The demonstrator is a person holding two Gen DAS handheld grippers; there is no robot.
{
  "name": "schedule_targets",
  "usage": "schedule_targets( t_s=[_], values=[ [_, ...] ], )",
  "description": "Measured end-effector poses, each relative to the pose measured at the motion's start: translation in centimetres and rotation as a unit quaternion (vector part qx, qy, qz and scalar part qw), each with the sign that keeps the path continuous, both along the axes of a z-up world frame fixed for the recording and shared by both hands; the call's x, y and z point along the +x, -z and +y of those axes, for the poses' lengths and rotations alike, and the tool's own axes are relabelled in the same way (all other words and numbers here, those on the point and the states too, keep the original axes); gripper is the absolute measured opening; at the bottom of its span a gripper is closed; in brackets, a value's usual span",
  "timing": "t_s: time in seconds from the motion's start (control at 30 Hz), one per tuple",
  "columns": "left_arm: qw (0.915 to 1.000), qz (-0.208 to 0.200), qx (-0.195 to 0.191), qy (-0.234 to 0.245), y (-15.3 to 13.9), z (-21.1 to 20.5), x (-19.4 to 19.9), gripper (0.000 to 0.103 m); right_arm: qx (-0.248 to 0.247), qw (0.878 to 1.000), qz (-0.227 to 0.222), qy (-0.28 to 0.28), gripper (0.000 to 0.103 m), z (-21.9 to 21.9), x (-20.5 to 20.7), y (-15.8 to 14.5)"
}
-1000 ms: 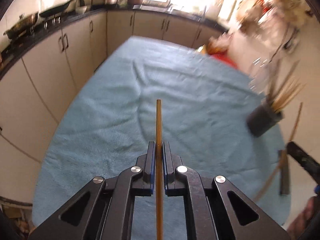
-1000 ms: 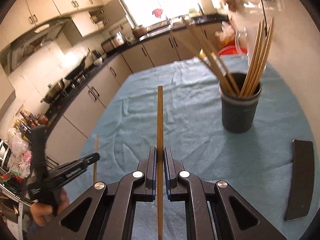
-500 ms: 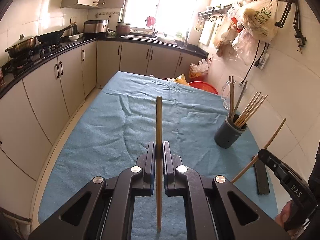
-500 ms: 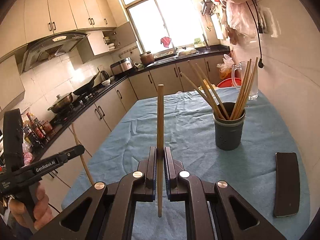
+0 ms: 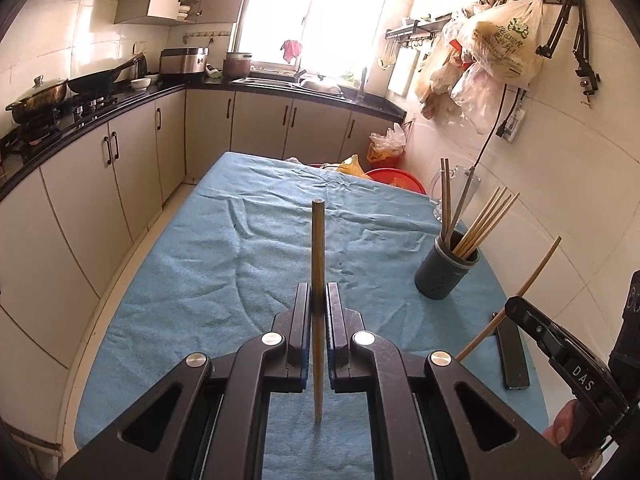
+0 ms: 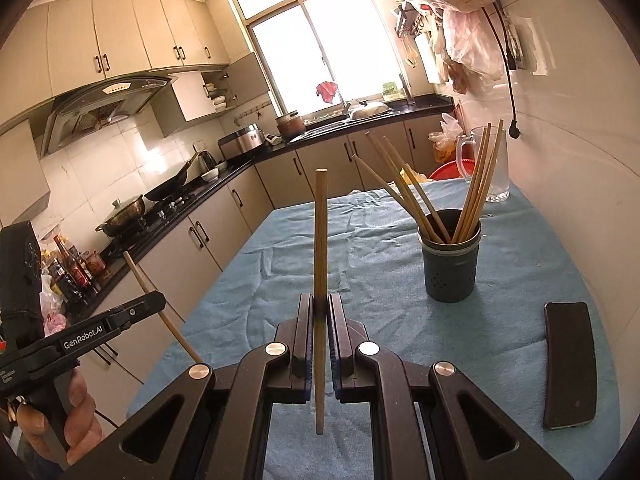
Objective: Organize utensils
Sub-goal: 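Lift both chopsticks upright and carry them toward the black holder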
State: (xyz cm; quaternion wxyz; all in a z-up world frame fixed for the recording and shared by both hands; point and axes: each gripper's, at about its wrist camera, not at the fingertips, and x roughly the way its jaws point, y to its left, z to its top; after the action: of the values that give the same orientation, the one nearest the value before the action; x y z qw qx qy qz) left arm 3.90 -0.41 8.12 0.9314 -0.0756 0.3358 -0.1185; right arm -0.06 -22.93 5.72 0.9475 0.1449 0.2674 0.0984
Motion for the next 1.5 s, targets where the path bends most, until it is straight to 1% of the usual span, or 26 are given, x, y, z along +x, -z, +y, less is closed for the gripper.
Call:
schedule_targets(
  t_s=[0.47,0.93,1.03,1.2,1.33,1.5],
  values=[
    [0.9999,-0.002,0.006,0.009,-0.4,-0.8,0.5,0.006,0.006,1.000,0.001,0.021,0.008,-1.4,0.1,-0.1],
    [0.9996,-0.008,0.011,0.023,-1.4,-2.0,1.2,0.006,0.008,0.999,-0.011,0.039,0.008,-3.0,0.3,-1.1],
    [0.9994,-0.011,0.011,0.030,-2.1,-2.6,1.5,0.006,0.008,0.999,-0.015,0.048,0.008,-3.8,0.4,-1.6],
    [0.9985,-0.015,-0.003,0.052,-3.7,-4.3,2.4,0.006,0.008,0.997,-0.033,0.070,0.008,-5.8,0.6,-3.4],
    [0.9972,-0.023,-0.011,0.070,-5.3,-6.6,3.5,0.006,0.017,0.994,-0.038,0.097,0.008,-8.2,1.6,-4.8],
    [0.9946,-0.039,-0.034,0.090,-7.8,-9.8,5.4,0.006,0.019,0.990,-0.049,0.131,0.008,-10.8,3.2,-6.4]
  ],
)
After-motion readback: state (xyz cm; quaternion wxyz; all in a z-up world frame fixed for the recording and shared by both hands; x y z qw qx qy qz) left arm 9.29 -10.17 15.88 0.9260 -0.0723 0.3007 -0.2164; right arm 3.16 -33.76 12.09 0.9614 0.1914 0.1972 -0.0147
